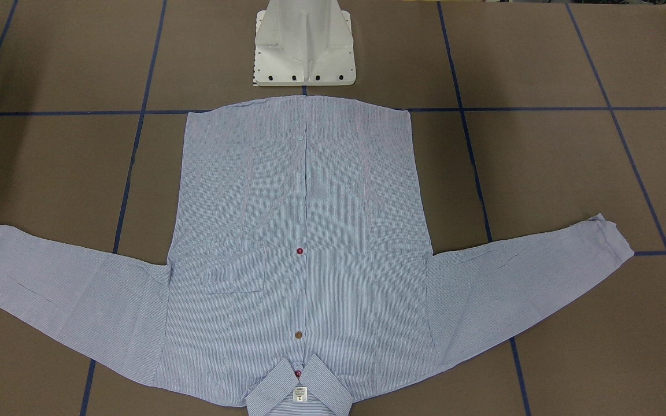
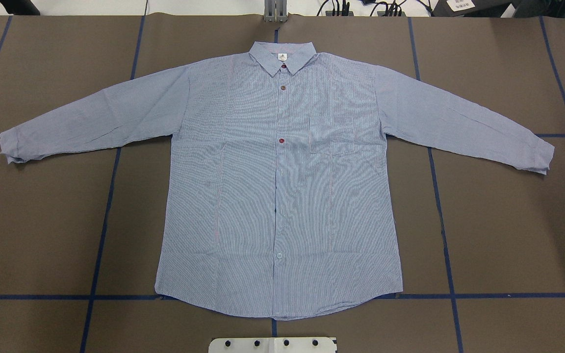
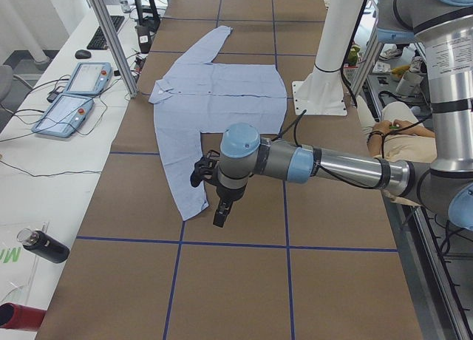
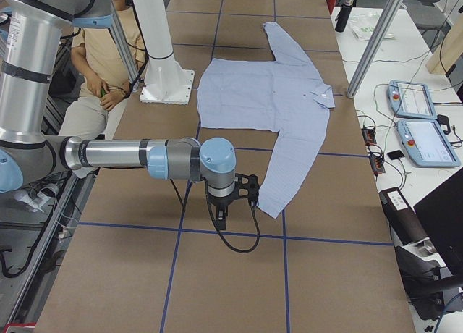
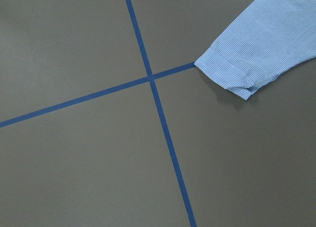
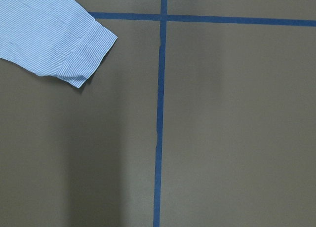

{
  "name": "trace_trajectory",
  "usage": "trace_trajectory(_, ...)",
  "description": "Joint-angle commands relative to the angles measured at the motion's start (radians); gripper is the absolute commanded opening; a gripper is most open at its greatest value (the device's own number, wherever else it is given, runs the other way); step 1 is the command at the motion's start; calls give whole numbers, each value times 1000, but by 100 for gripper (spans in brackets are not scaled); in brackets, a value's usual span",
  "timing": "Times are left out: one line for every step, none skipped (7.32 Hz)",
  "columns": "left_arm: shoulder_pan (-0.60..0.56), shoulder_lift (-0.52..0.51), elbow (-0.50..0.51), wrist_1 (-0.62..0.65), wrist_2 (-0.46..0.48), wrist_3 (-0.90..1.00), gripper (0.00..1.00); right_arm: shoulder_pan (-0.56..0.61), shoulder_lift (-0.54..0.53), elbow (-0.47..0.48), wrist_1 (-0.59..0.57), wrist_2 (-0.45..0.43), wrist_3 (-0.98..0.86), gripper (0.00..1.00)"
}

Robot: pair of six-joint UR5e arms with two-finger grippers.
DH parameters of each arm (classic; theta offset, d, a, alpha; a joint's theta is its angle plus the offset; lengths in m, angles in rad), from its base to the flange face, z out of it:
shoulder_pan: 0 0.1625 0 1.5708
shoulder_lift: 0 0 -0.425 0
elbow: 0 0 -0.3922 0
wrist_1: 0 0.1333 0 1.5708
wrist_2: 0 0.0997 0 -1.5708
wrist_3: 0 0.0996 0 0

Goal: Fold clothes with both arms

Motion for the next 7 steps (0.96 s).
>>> trace_trajectory(0, 0, -25, -34, -2, -2, 100, 1, 0, 3, 2, 0, 0, 100)
trace_trajectory(0, 0, -39, -47, 2, -2, 100, 0, 4, 7, 6, -2, -2, 100)
trace_trajectory(0, 0, -63, -59, 18, -3, 100, 1, 4, 6, 56, -5, -2, 100)
trace_trajectory(0, -4, -66, -64, 65, -12, 100, 0, 4, 0, 84, -5, 6, 100)
trace_trajectory(-5, -4, -97, -88, 31, 0, 100, 1, 6, 15, 125, -2, 9, 100)
trace_trajectory(-6, -17, -105, -144, 34, -8, 100, 2, 24, 21, 240, -6, 14, 100)
trace_trajectory(-5, -41, -87, -222, 40, -11, 100, 2, 29, 4, 368, -12, 12, 100)
